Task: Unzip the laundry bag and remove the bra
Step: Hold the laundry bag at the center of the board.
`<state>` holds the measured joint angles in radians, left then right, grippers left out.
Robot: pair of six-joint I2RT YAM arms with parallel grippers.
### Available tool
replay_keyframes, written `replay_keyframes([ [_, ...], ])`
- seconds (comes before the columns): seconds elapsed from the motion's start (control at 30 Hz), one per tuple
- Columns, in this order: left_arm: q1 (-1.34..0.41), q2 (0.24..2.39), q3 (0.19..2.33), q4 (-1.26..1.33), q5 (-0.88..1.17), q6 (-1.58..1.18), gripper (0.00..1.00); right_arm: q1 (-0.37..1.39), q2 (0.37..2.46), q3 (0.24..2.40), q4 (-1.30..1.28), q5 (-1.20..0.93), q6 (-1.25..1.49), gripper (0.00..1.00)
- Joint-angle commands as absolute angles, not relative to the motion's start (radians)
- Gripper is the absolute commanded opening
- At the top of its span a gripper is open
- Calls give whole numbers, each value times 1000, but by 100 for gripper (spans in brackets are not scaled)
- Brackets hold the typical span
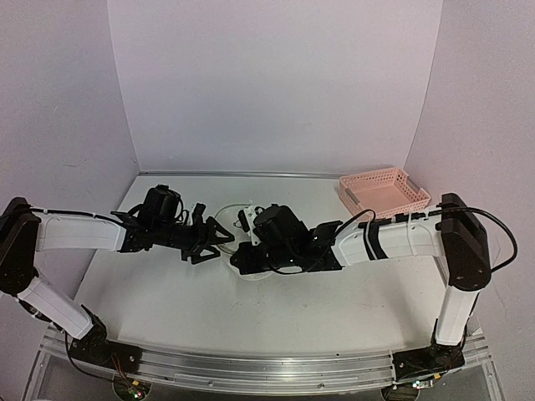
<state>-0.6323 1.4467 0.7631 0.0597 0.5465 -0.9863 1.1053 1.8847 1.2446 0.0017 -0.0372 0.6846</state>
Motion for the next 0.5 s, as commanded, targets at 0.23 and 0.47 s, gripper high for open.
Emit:
replay_keyframes([
  [0.23,-634,1501,784,130,524,-989,66,1109,1836,1228,30,-44,670,0],
  [0.47,-635,1517,799,130,506,-999,50,1110,1811,1181,37,-50,674,0],
])
